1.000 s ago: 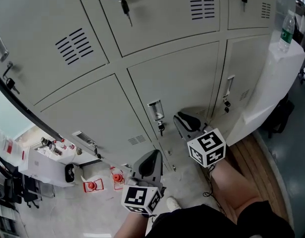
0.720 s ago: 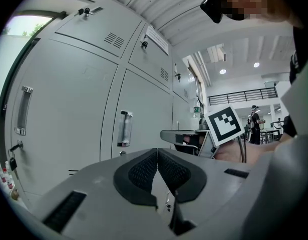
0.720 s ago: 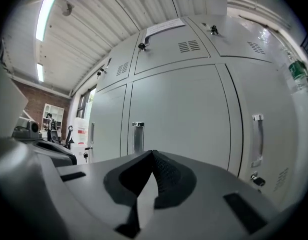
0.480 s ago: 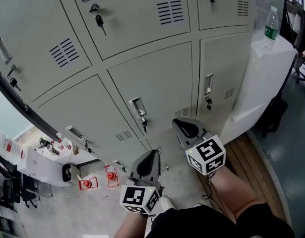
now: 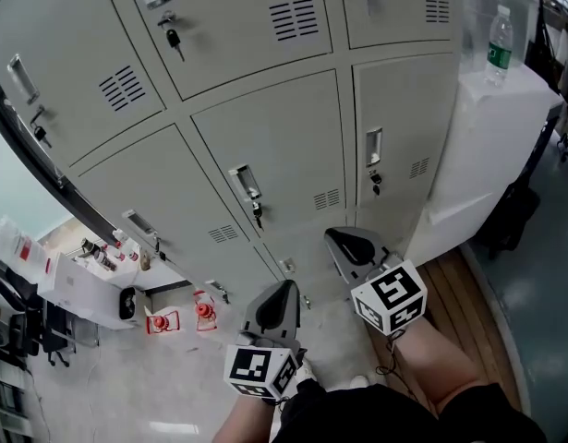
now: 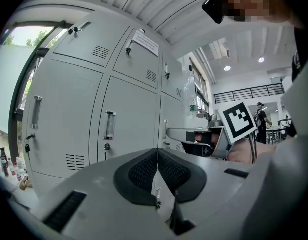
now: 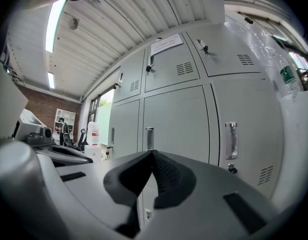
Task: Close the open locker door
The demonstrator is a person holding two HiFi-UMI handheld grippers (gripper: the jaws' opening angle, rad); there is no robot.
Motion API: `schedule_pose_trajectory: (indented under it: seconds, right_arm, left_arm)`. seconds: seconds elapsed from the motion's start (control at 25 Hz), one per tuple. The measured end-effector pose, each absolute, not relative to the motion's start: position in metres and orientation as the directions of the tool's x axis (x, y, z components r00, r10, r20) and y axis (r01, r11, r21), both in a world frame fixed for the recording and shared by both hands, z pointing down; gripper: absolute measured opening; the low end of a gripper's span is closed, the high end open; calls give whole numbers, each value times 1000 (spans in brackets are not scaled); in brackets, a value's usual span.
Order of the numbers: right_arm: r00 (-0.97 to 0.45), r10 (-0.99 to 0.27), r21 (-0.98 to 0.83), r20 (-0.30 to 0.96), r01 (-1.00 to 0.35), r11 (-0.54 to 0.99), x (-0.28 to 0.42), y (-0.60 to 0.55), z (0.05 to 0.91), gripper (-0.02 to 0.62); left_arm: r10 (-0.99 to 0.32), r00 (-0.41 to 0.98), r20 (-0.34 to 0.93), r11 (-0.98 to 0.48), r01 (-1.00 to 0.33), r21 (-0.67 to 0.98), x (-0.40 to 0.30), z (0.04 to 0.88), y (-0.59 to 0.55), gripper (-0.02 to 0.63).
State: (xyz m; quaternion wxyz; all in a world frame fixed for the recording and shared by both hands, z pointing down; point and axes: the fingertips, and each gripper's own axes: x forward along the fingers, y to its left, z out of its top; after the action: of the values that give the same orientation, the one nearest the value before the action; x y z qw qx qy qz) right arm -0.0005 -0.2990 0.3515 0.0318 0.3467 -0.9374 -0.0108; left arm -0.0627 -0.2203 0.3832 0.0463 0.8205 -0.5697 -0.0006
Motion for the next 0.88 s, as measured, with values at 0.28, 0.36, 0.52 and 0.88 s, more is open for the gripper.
schedule_pose_trajectory:
  seconds: [0.28, 0.36, 0.52, 0.88]
  right_arm:
    - [-794, -603, 23, 76, -603, 797, 10, -268, 364, 54]
    - [-802, -591, 23, 85, -592, 806, 10, -261, 367, 54]
    - [-814, -573, 20, 95, -574, 819, 4, -246, 373, 54]
    - [-804, -586, -14, 104, -590, 807, -17, -214, 380, 52]
  left_arm:
    - [-949, 303, 89, -294, -951, 98, -47, 392, -193, 18]
    - [-951, 298, 79, -290, -952, 96, -45, 393, -189, 18]
    - [-954, 286, 93, -275, -955, 114, -48, 395, -181, 18]
    - [-956, 288, 61, -281, -954, 103, -77, 389, -158, 18]
